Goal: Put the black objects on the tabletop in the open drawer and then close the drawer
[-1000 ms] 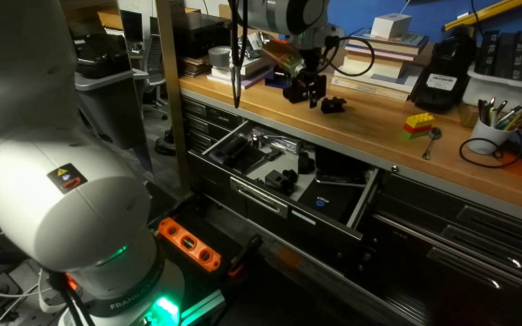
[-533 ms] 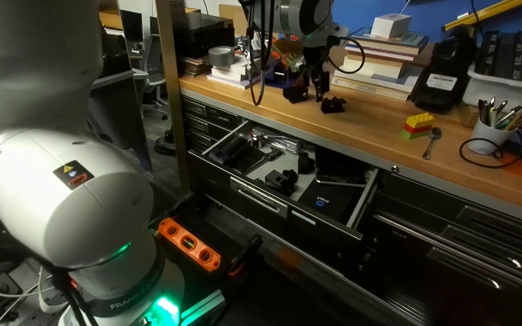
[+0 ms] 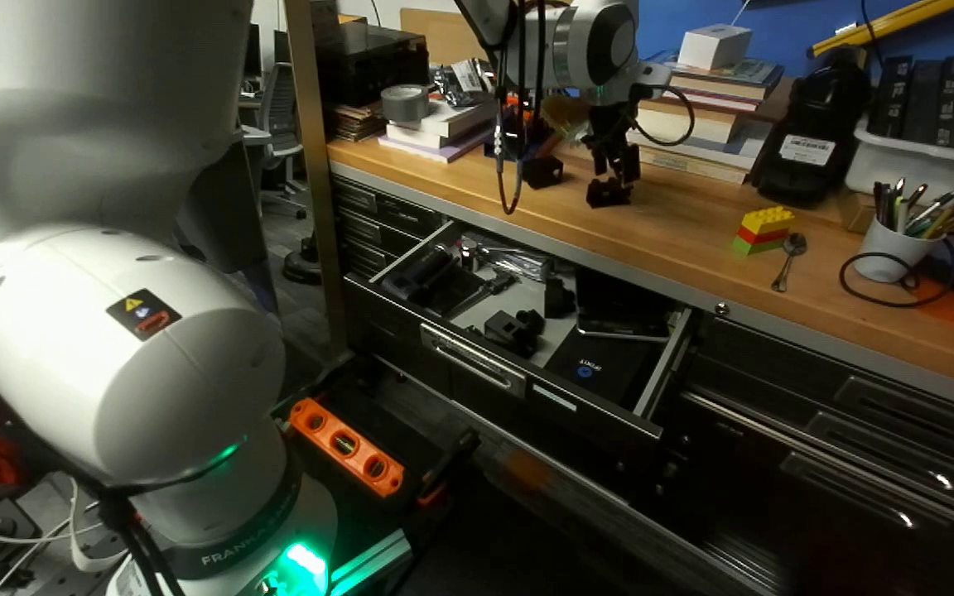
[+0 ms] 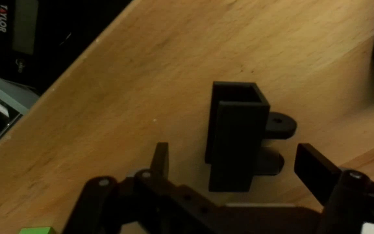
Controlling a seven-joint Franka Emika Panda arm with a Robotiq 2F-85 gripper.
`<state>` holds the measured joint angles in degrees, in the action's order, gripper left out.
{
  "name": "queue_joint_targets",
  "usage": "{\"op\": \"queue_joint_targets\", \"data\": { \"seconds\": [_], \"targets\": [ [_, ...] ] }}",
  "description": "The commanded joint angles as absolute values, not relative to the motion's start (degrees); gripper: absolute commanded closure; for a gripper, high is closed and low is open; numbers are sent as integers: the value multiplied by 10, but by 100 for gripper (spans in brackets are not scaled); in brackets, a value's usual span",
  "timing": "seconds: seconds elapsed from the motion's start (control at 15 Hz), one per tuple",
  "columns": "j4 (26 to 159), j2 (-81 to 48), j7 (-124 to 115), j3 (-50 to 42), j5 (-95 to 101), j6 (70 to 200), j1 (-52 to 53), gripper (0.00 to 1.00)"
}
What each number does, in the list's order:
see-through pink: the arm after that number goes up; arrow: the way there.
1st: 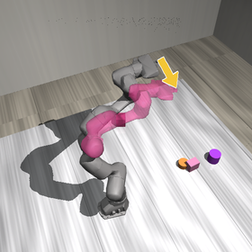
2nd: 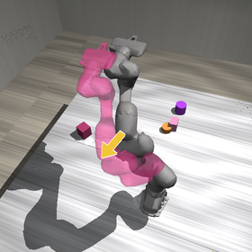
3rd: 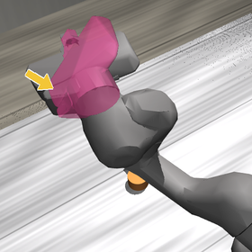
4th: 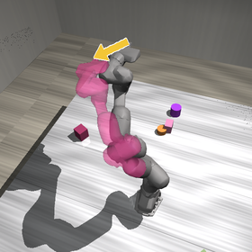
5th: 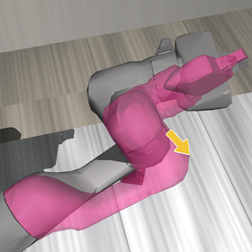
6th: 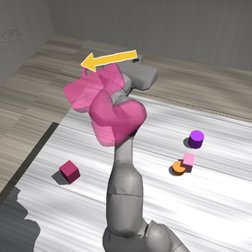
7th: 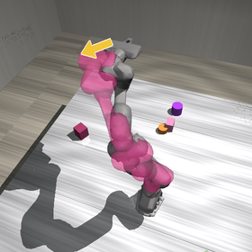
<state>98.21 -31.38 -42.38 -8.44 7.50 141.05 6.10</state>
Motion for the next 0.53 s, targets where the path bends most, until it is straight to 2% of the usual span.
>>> {"op": "queue_joint_targets", "data": {
  "seconds": [0.0, 0.47],
  "targets": [
    [914, -364, -436, -107, 83, 1390, 67, 0],
    [882, -384, -417, -105, 67, 1344, 58, 0]
  ]
}}
